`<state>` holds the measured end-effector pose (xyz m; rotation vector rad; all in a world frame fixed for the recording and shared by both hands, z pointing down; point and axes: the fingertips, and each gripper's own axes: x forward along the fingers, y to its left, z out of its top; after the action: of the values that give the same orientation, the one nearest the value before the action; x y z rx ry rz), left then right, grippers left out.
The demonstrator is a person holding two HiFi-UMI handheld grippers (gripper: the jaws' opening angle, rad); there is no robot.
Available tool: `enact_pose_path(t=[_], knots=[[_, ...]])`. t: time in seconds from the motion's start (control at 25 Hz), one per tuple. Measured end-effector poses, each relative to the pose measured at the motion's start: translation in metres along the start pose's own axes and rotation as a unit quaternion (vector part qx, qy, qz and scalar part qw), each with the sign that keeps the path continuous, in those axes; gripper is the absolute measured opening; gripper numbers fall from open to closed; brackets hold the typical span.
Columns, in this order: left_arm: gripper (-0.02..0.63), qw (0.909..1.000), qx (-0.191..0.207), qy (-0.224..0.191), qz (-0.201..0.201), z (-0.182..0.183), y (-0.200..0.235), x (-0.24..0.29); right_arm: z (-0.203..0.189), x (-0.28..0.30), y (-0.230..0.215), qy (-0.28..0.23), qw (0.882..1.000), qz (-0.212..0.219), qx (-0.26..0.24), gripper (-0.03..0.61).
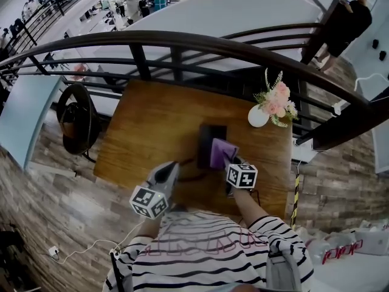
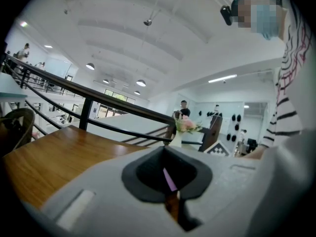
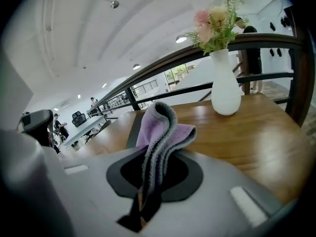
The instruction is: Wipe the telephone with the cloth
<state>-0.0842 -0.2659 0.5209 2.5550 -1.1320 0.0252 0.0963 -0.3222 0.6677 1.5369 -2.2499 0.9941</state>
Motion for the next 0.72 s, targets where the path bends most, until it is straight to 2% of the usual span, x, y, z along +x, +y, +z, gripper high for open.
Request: enact_pose_path(t=[0.44, 0.72], knots=[[0.003, 0.9999, 0.002, 0.004, -0.016, -0.002, -0.01, 0.012, 0.002, -0.019, -0.032, -0.013, 0.999, -0.032, 0.016, 0.035], [0.003, 1.0, 0.0, 0.001, -0.003, -0.001, -0.003, 0.003, 0.015, -0.036, -0.005, -0.045, 0.999, 0.0, 0.022, 0.036]])
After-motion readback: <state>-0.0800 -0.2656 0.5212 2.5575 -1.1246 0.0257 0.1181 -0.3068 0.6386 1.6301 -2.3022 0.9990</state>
